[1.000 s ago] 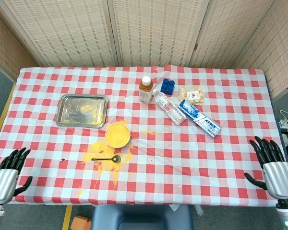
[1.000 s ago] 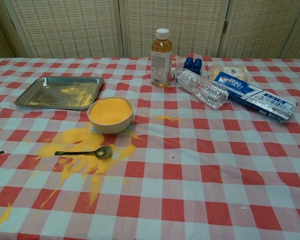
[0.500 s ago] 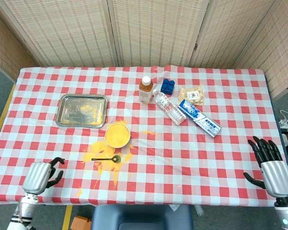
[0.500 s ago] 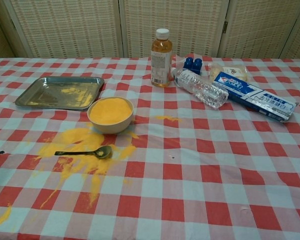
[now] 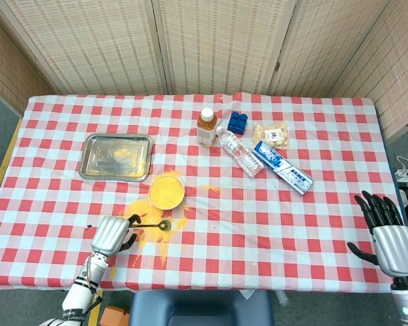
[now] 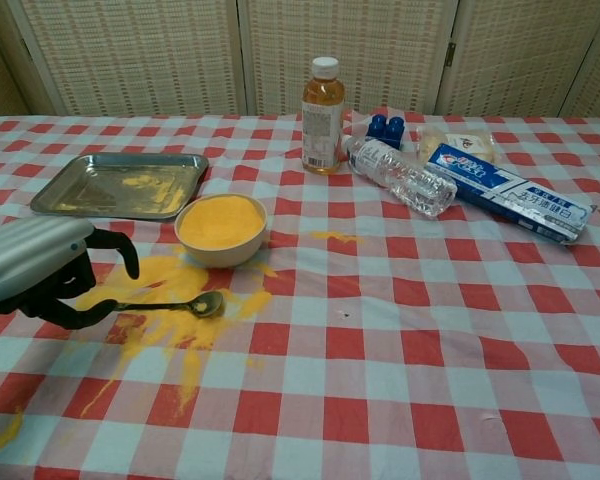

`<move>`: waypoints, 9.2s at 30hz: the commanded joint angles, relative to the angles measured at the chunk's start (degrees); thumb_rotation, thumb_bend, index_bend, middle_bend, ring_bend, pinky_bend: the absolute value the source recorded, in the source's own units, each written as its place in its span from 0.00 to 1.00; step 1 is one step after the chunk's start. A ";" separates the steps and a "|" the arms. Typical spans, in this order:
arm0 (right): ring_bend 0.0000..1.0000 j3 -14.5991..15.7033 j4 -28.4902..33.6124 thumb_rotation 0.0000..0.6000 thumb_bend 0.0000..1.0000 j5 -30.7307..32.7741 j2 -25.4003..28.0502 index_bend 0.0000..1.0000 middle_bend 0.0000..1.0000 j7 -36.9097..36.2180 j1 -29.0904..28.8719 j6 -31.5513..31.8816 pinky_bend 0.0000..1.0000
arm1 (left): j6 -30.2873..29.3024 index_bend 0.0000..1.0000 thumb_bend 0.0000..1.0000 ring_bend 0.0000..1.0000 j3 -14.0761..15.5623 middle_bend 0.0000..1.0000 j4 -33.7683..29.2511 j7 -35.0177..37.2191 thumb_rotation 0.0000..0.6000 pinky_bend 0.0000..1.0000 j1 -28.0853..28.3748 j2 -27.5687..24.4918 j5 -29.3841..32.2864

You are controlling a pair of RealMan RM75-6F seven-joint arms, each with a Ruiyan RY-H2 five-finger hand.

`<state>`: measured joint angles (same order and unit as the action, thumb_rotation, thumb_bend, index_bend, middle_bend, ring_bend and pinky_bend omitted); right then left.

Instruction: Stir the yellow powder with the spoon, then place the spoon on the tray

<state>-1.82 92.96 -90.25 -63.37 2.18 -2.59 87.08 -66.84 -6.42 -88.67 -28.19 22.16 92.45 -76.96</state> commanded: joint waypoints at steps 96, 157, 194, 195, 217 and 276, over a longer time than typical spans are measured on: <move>0.00 -0.29 0.39 1.00 0.06 1.00 1.86 0.00 0.00 -2.24 0.87 0.67 0.00 | -1.65 0.59 0.43 1.00 -9.26 1.00 7.41 -5.57 1.00 1.00 11.34 6.71 3.89; 0.00 -0.71 0.38 1.00 0.06 1.45 2.21 0.00 0.00 -2.68 1.31 1.34 0.00 | 3.23 0.30 0.57 1.00 -2.87 1.00 -0.96 -15.57 1.00 1.00 15.62 -4.10 22.02; 0.00 -0.63 0.41 1.00 0.06 0.69 2.55 0.00 0.00 -3.39 1.80 2.34 0.00 | 0.31 0.38 0.51 1.00 3.49 1.00 -11.47 -13.40 1.00 1.00 14.52 -4.39 13.15; 0.00 -0.63 0.38 1.00 0.06 0.70 2.57 0.00 0.00 -3.40 1.80 2.33 0.00 | -0.65 0.37 0.47 1.00 3.54 1.00 -10.64 -11.84 1.00 1.00 14.17 -4.00 10.96; 0.00 0.44 0.74 1.00 0.06 -1.94 2.80 0.00 0.00 -3.85 2.55 4.03 0.00 | -17.58 0.39 0.41 1.00 8.31 1.00 25.47 6.72 1.00 1.00 8.05 15.74 -18.30; 0.00 0.82 0.64 1.00 0.06 -2.32 3.29 0.00 0.00 -5.22 2.30 3.29 0.00 | -18.98 0.42 0.42 1.00 5.83 1.00 42.29 8.94 1.00 1.00 7.81 21.75 -20.61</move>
<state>-0.99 93.61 -92.57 -60.08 -3.03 -0.30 90.36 -85.94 -0.45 -46.51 -19.27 29.95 114.19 -97.71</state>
